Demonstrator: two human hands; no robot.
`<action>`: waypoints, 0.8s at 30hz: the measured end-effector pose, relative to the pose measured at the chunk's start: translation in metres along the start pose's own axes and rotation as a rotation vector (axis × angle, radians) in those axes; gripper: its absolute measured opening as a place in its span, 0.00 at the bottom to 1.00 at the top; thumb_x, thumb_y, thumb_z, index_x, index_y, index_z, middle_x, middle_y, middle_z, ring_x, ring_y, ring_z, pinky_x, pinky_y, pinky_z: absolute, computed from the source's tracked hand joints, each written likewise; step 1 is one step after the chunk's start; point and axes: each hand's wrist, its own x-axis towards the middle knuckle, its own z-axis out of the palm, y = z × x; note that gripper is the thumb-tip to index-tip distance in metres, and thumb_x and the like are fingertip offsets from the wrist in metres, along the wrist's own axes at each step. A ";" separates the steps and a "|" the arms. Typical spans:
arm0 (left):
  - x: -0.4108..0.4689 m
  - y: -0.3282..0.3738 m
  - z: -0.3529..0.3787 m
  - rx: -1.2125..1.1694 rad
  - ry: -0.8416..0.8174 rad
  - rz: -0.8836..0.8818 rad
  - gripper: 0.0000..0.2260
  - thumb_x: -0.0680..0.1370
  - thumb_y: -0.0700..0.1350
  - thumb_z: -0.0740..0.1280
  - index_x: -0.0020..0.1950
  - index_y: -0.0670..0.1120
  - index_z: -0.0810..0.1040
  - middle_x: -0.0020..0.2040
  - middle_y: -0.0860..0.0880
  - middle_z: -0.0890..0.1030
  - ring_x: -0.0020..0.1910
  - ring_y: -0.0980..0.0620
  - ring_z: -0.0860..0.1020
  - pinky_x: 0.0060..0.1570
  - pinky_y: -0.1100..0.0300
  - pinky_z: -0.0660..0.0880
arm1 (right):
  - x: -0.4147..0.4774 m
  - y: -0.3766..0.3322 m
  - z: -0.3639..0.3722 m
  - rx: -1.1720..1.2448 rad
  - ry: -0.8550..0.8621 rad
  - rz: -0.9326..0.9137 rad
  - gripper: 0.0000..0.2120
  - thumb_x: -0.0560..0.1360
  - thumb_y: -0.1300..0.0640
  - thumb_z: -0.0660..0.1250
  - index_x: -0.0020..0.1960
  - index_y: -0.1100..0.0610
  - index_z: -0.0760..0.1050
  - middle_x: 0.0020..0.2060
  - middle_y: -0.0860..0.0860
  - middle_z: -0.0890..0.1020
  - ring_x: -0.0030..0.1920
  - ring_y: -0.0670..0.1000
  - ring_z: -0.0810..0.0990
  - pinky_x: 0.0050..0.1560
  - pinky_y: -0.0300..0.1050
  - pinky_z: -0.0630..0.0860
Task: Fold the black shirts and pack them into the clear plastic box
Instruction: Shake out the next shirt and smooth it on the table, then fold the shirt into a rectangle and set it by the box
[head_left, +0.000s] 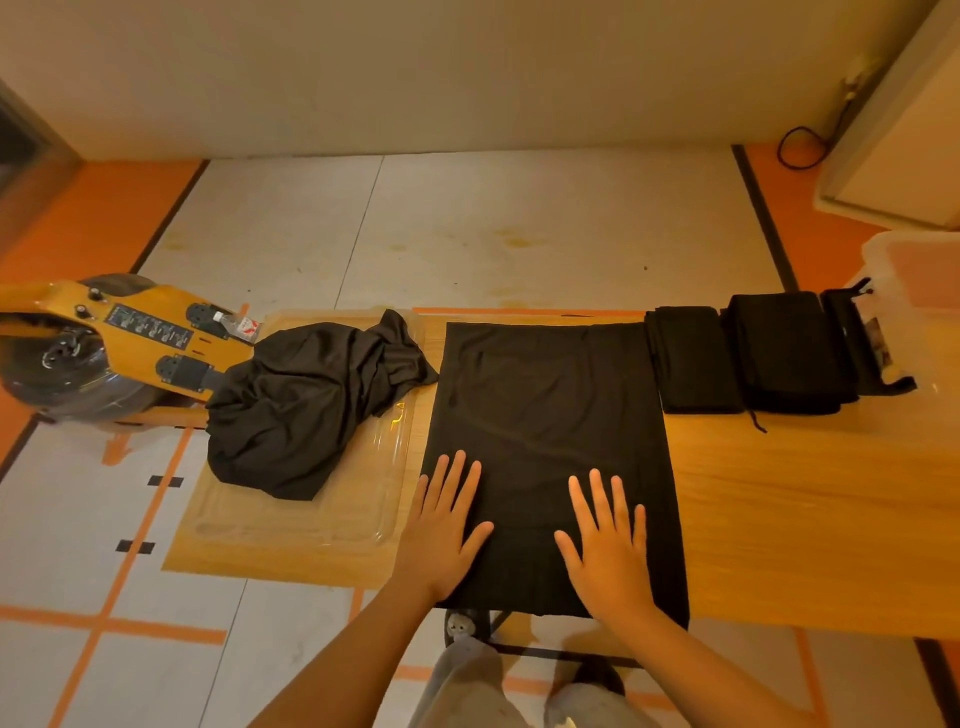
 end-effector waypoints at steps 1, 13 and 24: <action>-0.007 0.003 0.002 -0.018 0.046 0.036 0.32 0.80 0.64 0.47 0.80 0.51 0.42 0.79 0.51 0.40 0.78 0.51 0.36 0.75 0.52 0.37 | -0.003 0.002 -0.002 0.005 0.013 -0.032 0.39 0.70 0.43 0.71 0.75 0.51 0.60 0.73 0.55 0.64 0.75 0.59 0.58 0.73 0.62 0.54; -0.033 -0.004 0.033 0.124 -0.015 -0.001 0.29 0.82 0.62 0.45 0.80 0.49 0.51 0.80 0.47 0.53 0.79 0.48 0.48 0.74 0.51 0.46 | -0.020 0.030 -0.004 -0.019 -0.147 0.047 0.30 0.81 0.39 0.34 0.76 0.50 0.56 0.75 0.55 0.63 0.77 0.55 0.46 0.73 0.54 0.41; -0.049 -0.009 0.032 0.168 -0.055 0.304 0.44 0.72 0.69 0.65 0.80 0.49 0.53 0.80 0.48 0.52 0.79 0.47 0.49 0.74 0.50 0.47 | -0.052 0.031 -0.005 -0.061 -0.154 -0.185 0.42 0.70 0.29 0.55 0.78 0.50 0.54 0.76 0.54 0.60 0.77 0.57 0.48 0.73 0.58 0.44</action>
